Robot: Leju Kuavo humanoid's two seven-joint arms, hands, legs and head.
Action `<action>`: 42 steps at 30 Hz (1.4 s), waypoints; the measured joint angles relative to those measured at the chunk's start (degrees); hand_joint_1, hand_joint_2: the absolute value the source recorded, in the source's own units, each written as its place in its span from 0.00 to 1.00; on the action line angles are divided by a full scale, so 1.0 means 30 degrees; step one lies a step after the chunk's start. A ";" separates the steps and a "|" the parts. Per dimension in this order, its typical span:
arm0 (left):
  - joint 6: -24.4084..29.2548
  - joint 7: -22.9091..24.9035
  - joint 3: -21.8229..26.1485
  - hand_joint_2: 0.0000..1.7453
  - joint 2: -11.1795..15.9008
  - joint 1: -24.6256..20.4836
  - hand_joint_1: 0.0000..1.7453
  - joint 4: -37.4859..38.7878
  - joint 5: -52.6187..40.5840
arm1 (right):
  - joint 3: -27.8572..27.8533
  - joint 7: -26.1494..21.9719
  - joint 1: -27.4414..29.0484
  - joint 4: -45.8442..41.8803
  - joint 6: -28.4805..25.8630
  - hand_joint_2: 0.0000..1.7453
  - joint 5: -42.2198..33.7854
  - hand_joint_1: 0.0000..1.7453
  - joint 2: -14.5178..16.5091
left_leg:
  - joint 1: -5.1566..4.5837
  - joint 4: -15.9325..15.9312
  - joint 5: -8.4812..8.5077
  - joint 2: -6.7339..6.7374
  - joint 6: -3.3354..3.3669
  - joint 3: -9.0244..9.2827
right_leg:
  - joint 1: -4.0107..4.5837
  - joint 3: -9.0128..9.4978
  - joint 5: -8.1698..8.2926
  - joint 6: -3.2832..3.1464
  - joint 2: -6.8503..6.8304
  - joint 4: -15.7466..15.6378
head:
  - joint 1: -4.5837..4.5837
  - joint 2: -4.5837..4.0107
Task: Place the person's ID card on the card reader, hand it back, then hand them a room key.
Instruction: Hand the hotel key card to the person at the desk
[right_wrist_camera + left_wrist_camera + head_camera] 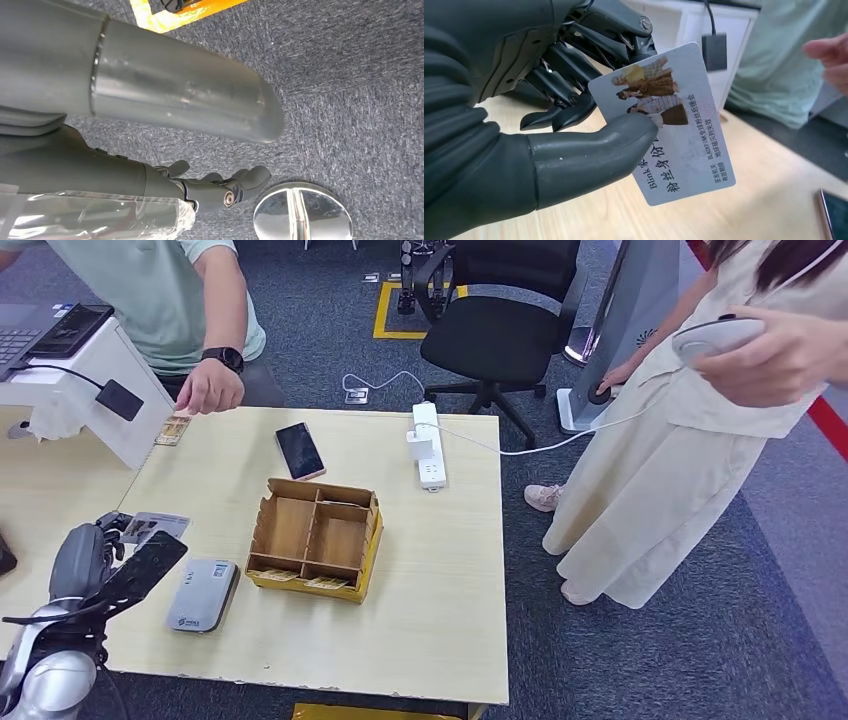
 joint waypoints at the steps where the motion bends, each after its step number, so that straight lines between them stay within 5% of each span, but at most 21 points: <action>1: 0.0262 0.0002 0.0011 1.00 -0.0049 -0.0207 1.00 0.0007 -0.0452 | 0.0000 0.0033 -0.0001 -0.0002 0.0002 0.00 0.0102 0.00 0.0000 | 0.0000 0.0001 0.0002 -0.0001 -0.0001 0.0001 | 0.0000 0.0000 0.0001 0.0000 -0.0001 0.0000 | 0.0000 0.0000; 15: 0.3005 0.0066 -0.2211 1.00 -0.1830 -0.6228 1.00 0.4754 -0.4488 | 0.0394 0.0550 -0.0391 0.0011 0.0013 0.00 0.1222 0.00 0.0131 | -0.0002 0.0013 0.0013 -0.0007 0.0003 0.0006 | -0.0001 0.0006 0.0019 -0.0010 0.0007 0.0002 | -0.0013 0.0000; 37: 0.4755 0.0442 -0.3876 1.00 -0.3504 -1.0150 1.00 0.8852 -0.5626 | 0.0656 0.0736 -0.0549 0.0200 -0.0226 0.00 0.0858 0.00 0.0208 | -0.0002 0.0014 0.0012 0.0019 0.0003 -0.0001 | -0.0001 -0.0013 0.0019 -0.0011 0.0032 0.0002 | -0.0013 0.0000; 41: 0.4796 0.0426 -0.4096 1.00 -0.3630 -1.0423 0.07 0.9040 -0.5579 | 0.0656 0.0718 -0.0551 0.0200 -0.0226 0.00 0.0741 0.00 0.0213 | -0.0002 0.0013 0.0012 0.0021 0.0003 0.0000 | -0.0001 -0.0013 0.0019 -0.0011 0.0030 0.0002 | -0.0011 0.0000; 42: 0.4822 0.0413 -0.4122 1.00 -0.3652 -1.0464 0.03 0.9083 -0.5525 | 0.0656 0.0714 -0.0548 0.0200 -0.0226 0.00 0.0701 0.00 0.0215 | -0.0002 0.0013 0.0012 0.0021 0.0003 0.0000 | -0.0001 -0.0014 0.0018 -0.0012 0.0031 0.0002 | -0.0011 0.0000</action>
